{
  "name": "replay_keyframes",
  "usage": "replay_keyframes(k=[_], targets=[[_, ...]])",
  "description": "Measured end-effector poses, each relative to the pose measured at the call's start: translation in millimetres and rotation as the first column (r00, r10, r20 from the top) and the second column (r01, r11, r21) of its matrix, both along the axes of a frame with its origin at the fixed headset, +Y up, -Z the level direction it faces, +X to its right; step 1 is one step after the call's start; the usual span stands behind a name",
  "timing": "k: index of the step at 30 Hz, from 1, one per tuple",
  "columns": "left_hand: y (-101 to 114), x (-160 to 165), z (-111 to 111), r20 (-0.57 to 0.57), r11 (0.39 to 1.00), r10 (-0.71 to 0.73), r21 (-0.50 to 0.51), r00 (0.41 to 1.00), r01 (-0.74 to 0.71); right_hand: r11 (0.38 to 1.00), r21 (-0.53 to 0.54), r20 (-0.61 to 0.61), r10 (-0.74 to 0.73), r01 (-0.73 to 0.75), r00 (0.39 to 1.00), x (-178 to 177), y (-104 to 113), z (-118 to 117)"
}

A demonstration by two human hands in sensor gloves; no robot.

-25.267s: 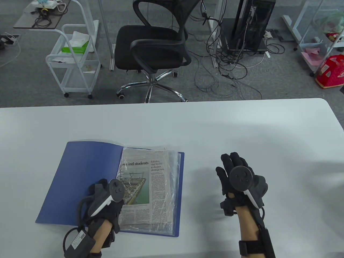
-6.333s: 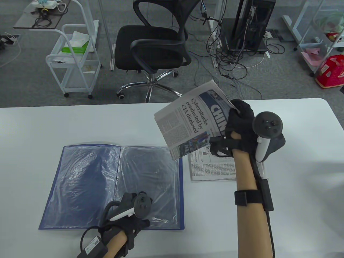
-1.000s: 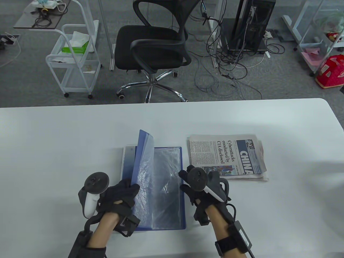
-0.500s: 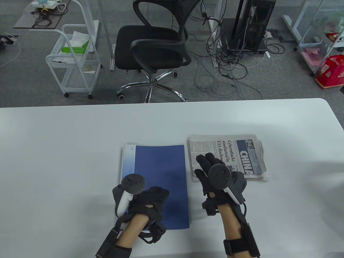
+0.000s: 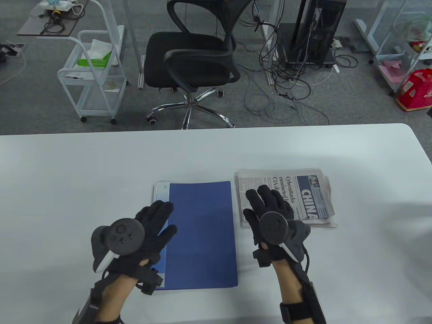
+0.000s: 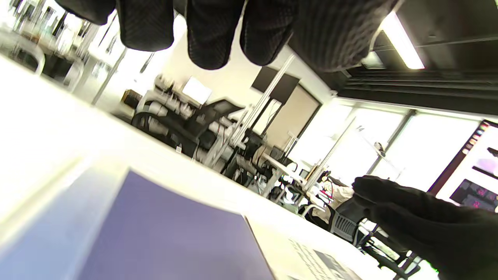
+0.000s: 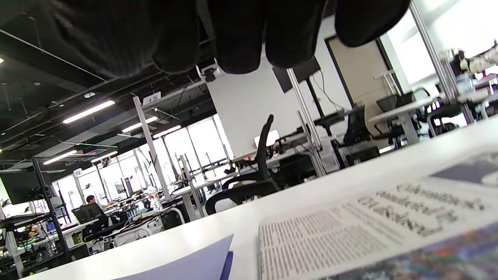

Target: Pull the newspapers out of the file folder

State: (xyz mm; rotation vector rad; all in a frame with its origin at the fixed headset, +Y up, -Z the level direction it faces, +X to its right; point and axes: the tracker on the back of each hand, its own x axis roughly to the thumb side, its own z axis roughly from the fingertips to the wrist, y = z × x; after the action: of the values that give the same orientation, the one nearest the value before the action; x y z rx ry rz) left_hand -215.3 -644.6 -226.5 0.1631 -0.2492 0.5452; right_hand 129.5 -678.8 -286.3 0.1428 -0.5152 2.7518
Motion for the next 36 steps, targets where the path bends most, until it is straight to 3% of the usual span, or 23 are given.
replay_keyframes(k=[7,18,36], targets=[[-21,-16,17,-0.084,0.980,-0.133,0.135,0.988,0.143,0.988,0.090,0.019,0.121,-0.122,0.992,-9,4,6],[-65,-17,6,-0.062,0.951,-0.305,-0.082,0.950,0.299,0.953,0.074,0.030,0.294,-0.295,0.955,-20,-6,5],[-77,-17,0,-0.038,0.928,-0.334,-0.187,0.942,0.322,0.954,0.020,0.008,0.299,-0.299,0.954,-23,-12,2]])
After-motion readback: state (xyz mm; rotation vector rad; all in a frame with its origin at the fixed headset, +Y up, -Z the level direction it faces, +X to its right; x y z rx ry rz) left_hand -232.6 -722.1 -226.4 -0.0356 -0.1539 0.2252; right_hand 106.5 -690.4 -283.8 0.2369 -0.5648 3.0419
